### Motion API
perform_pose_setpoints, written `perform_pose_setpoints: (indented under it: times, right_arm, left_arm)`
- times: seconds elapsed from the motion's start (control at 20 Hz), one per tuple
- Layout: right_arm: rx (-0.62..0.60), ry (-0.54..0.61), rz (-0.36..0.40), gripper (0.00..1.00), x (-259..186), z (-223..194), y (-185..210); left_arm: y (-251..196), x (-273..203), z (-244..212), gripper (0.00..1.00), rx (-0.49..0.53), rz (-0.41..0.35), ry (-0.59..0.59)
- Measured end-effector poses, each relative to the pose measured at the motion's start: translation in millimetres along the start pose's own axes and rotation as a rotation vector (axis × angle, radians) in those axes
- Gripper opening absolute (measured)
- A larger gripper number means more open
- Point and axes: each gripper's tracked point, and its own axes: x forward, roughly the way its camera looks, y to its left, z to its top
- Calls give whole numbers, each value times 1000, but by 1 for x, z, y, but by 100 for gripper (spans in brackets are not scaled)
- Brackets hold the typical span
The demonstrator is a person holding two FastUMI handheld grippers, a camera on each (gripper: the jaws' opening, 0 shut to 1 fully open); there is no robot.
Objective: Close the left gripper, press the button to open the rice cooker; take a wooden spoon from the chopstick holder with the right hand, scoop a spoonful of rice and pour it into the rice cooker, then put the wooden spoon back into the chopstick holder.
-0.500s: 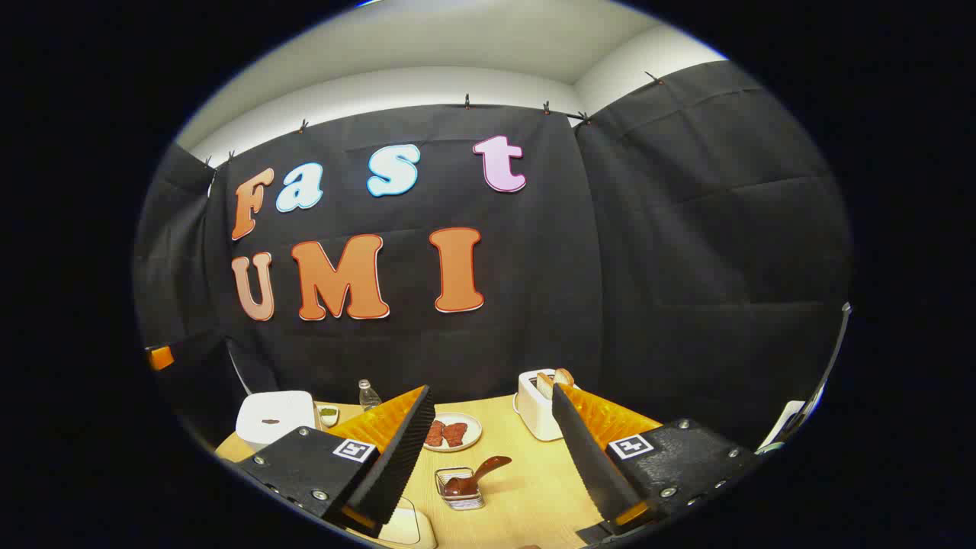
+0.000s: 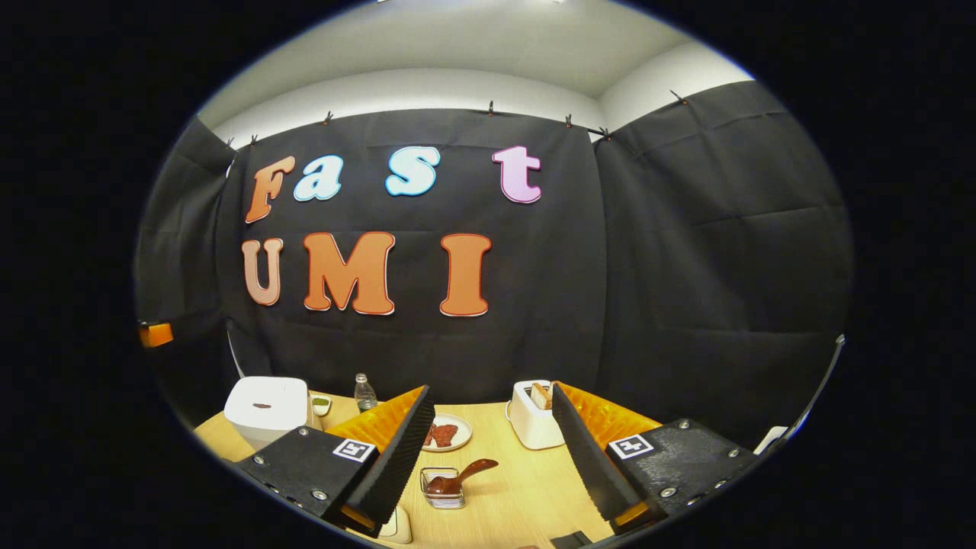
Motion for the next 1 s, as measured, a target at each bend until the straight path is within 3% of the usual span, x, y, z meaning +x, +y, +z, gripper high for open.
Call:
perform_pose_setpoints:
  times: [0.15, 0.3, 0.7, 0.95, 1.0]
  right_arm:
    - [8, 5, 26, 96, 0, 1, 7]
    - [10, -3, 39, 96, 0, 4, 10]
    - [25, 11, 28, 95, -2, 2, 5]
    - [48, 21, 32, 96, 2, 0, 11]
    - [45, 22, 35, 96, 2, -2, 12]
  left_arm:
    - [5, -3, 9, 99, 49, 27, -30]
    - [0, -8, 13, 100, 25, 6, -34]
    - [14, -10, 18, 97, 30, 39, -31]
    - [0, -5, 23, 43, 29, -15, -48]
    - [-1, -5, 20, 39, 46, -22, -35]
